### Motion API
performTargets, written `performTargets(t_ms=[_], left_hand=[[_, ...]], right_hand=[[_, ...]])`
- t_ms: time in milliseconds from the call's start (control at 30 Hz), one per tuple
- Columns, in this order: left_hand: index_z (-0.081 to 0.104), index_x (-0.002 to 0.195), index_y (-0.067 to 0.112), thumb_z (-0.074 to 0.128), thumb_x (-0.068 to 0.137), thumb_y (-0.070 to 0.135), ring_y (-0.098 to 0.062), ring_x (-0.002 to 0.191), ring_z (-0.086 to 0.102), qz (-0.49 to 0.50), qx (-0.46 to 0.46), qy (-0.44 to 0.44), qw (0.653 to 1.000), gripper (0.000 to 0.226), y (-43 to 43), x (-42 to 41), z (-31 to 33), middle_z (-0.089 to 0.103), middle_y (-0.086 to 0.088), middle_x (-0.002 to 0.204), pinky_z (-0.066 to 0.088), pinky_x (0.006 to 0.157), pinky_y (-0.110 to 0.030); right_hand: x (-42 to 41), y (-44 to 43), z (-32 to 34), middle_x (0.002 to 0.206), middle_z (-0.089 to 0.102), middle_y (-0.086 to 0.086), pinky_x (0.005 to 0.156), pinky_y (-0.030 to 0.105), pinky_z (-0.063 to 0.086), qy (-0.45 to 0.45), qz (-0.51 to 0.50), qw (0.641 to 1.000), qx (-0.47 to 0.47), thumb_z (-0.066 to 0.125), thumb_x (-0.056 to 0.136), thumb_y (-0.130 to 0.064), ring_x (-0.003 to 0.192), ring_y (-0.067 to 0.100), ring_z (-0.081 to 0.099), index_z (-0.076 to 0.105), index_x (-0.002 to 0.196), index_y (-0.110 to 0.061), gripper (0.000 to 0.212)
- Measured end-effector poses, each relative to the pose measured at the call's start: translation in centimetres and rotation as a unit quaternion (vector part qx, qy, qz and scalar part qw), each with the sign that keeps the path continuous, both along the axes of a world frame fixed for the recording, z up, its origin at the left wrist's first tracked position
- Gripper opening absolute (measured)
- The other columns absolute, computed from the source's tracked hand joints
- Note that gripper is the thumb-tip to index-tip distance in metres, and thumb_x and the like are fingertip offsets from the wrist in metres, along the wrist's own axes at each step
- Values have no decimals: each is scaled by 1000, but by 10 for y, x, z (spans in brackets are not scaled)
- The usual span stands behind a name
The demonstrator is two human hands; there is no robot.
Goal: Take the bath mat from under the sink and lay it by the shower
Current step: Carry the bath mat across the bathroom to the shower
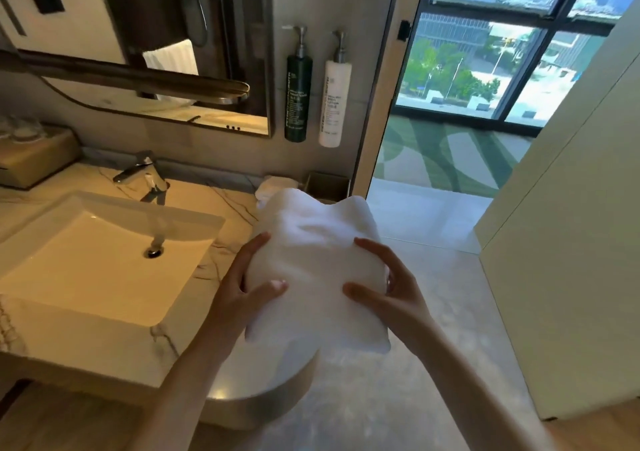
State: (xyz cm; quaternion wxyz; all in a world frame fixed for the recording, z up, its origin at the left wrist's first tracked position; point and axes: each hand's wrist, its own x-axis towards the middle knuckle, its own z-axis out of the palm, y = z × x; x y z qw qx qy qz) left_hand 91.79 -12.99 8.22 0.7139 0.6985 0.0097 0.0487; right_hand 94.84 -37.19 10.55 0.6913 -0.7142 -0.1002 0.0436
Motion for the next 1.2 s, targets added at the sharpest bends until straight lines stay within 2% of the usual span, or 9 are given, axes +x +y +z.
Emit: performTargets(t_ms=[133, 300, 400, 500, 567, 733, 867, 1033, 1200], left_hand=[[44, 133, 56, 76, 61, 49, -19, 117, 56, 7, 0, 8, 1000, 80, -45, 24, 9, 45, 12, 139, 59, 83, -38], [43, 134, 55, 76, 62, 46, -12, 114, 58, 62, -4, 5, 998, 80, -106, 24, 9, 46, 15, 138, 59, 79, -31], [45, 133, 56, 76, 62, 44, 2, 107, 59, 129, -12, -2, 992, 79, -152, 4, 6, 48, 22, 133, 56, 74, -20], [47, 132, 55, 76, 62, 43, 3, 115, 55, 215, -3, -1, 977, 76, -205, -29, 4, 48, 31, 133, 55, 84, -24], [49, 133, 53, 76, 65, 39, 3, 116, 56, 271, -5, -5, 962, 75, -244, -57, 4, 51, 36, 129, 55, 87, -25], [53, 130, 50, 79, 64, 35, 4, 107, 61, 372, -16, -16, 928, 72, -327, -134, 9, 58, 36, 119, 54, 75, -16], [50, 133, 50, 82, 64, 37, 2, 110, 59, 434, -5, -12, 901, 76, -371, -198, 14, 55, 35, 122, 56, 79, -22], [50, 132, 49, 80, 73, 23, 6, 103, 61, 505, 2, -9, 863, 72, -427, -279, 14, 57, 38, 114, 55, 74, -17], [54, 129, 47, 82, 62, 28, -1, 104, 63, 583, -6, 1, 813, 76, -494, -365, 8, 63, 27, 115, 54, 74, -18]], right_hand=[[35, -46, 4, 118, 66, -1, 75, 34, 60, 0, 24, 1000, 1, 82, 72, -16, 101, 20, 67, 61, 126, -39, 62], [68, -99, -1, 116, 67, -1, 71, 30, 59, -3, 97, 995, 15, 80, 77, -3, 97, 17, 69, 62, 125, -34, 60], [79, -132, -5, 114, 68, 0, 70, 30, 59, -7, 162, 987, 18, 79, 77, 0, 97, 19, 69, 62, 125, -32, 60], [80, -167, -11, 116, 66, -6, 73, 33, 60, -12, 241, 970, 13, 79, 77, -1, 102, 18, 67, 60, 127, -31, 61], [74, -189, -13, 119, 66, -2, 76, 38, 60, -11, 293, 956, 6, 80, 77, -2, 104, 20, 67, 59, 128, -32, 63], [35, -230, -10, 111, 71, -2, 71, 32, 59, -3, 404, 915, 10, 80, 76, -2, 97, 20, 70, 58, 129, -31, 65], [-8, -246, -11, 107, 71, -3, 67, 27, 58, -6, 471, 882, 19, 81, 75, -5, 91, 17, 71, 57, 130, -31, 65], [-72, -262, -15, 106, 71, -6, 67, 28, 58, -28, 538, 843, 12, 81, 76, -9, 91, 15, 70, 56, 131, -34, 66], [-149, -290, -21, 100, 72, -9, 62, 25, 57, -10, 609, 793, 6, 79, 78, -9, 83, 12, 71, 55, 132, -35, 65]])
